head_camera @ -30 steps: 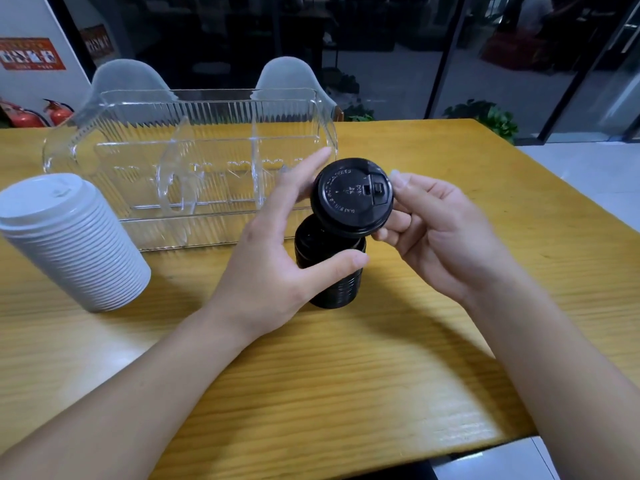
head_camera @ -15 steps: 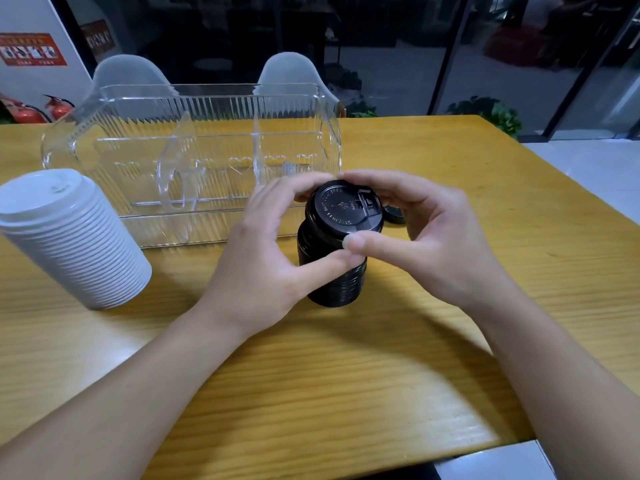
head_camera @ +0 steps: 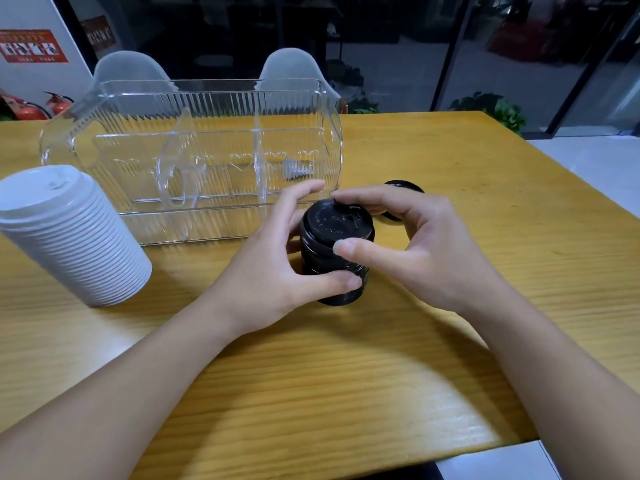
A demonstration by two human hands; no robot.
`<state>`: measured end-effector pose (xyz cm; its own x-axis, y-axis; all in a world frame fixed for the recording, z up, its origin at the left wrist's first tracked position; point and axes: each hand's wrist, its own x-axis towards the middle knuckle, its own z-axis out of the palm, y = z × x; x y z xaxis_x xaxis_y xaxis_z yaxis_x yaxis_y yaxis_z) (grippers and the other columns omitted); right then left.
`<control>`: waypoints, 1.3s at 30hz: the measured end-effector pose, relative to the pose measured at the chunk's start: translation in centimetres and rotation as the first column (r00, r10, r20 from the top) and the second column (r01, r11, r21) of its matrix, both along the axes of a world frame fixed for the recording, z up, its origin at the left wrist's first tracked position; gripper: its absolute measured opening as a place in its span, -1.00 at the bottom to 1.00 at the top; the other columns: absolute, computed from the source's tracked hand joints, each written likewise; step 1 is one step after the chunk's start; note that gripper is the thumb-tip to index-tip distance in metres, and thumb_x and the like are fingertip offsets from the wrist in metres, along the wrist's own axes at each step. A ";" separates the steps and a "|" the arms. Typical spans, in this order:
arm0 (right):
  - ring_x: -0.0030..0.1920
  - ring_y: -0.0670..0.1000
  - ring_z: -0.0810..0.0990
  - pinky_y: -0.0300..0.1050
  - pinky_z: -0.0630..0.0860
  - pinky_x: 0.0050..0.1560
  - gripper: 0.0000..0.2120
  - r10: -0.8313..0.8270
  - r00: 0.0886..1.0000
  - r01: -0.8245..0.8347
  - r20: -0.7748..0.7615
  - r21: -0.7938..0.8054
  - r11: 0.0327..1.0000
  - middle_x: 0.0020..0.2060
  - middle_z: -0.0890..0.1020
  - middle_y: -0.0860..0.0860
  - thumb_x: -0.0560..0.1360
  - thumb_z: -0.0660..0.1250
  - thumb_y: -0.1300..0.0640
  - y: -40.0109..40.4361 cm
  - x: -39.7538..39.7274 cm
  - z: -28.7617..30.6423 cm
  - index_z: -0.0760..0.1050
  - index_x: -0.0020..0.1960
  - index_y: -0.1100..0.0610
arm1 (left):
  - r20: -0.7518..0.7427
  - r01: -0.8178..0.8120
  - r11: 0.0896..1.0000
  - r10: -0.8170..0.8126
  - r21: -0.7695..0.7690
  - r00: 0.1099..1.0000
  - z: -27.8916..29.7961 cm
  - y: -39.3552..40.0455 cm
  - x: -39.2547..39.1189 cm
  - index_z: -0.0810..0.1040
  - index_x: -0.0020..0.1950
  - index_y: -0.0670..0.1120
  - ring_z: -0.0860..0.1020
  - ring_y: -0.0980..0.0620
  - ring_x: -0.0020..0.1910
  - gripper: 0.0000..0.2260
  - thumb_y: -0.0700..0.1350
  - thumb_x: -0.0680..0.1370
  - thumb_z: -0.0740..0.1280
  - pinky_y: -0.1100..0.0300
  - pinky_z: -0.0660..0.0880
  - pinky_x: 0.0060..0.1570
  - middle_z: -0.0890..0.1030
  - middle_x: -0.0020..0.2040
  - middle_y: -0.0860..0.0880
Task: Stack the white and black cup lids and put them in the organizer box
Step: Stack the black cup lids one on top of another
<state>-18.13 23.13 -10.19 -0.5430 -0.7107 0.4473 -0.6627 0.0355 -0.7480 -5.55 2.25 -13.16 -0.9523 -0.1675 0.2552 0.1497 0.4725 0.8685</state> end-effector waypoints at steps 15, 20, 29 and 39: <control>0.31 -0.15 0.72 -0.08 0.59 0.43 -0.52 -0.011 0.998 0.010 0.059 0.005 1.000 0.20 0.79 -0.21 0.42 0.74 0.03 -0.2 0.2 0.1 0.75 0.31 0.02 | 0.016 0.011 0.997 -0.012 0.081 1.000 0.0 -0.1 -0.1 0.27 0.75 0.25 0.71 -0.05 0.43 0.09 0.07 0.33 0.79 -0.21 0.54 0.55 0.76 0.38 0.06; 0.28 -0.14 0.73 -0.14 0.60 0.36 -0.50 -0.060 0.998 0.060 -0.012 0.008 0.998 0.16 0.78 -0.21 0.41 0.75 -0.02 -0.4 0.6 0.0 0.74 0.31 -0.01 | 0.014 0.014 0.999 -0.015 0.052 1.000 -0.1 -0.2 -0.2 0.32 0.71 0.27 0.69 -0.07 0.46 0.04 0.10 0.34 0.79 -0.25 0.52 0.56 0.75 0.40 0.05; 0.28 -0.03 0.74 -0.02 0.64 0.34 -0.66 -0.072 0.994 0.080 0.081 -0.105 0.991 0.23 0.78 -0.09 0.65 0.53 0.00 -0.3 -1.1 -0.3 0.69 0.39 0.08 | -0.070 0.036 0.998 -0.033 0.055 0.997 0.4 0.0 0.2 0.44 0.69 0.13 0.59 0.03 0.57 -0.25 0.13 0.54 0.64 -0.15 0.50 0.60 0.63 0.55 0.13; 0.27 0.04 0.59 0.06 0.53 0.36 -0.67 -0.291 0.905 0.374 -0.311 0.250 0.893 0.26 0.73 -0.10 0.68 0.49 0.04 -1.7 -4.9 -4.3 0.67 0.44 -0.01 | -0.100 -0.003 0.999 0.006 0.032 0.995 0.5 -0.1 0.0 0.57 0.58 0.12 0.65 0.04 0.49 -0.45 0.08 0.59 0.59 -0.06 0.54 0.53 0.70 0.44 0.13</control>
<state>-23.02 21.43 -14.44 -0.6651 -0.6300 0.4010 -0.7396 0.4810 -0.4708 -5.55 2.12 -12.67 -0.9213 -0.1814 0.3440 0.2348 0.4455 0.8639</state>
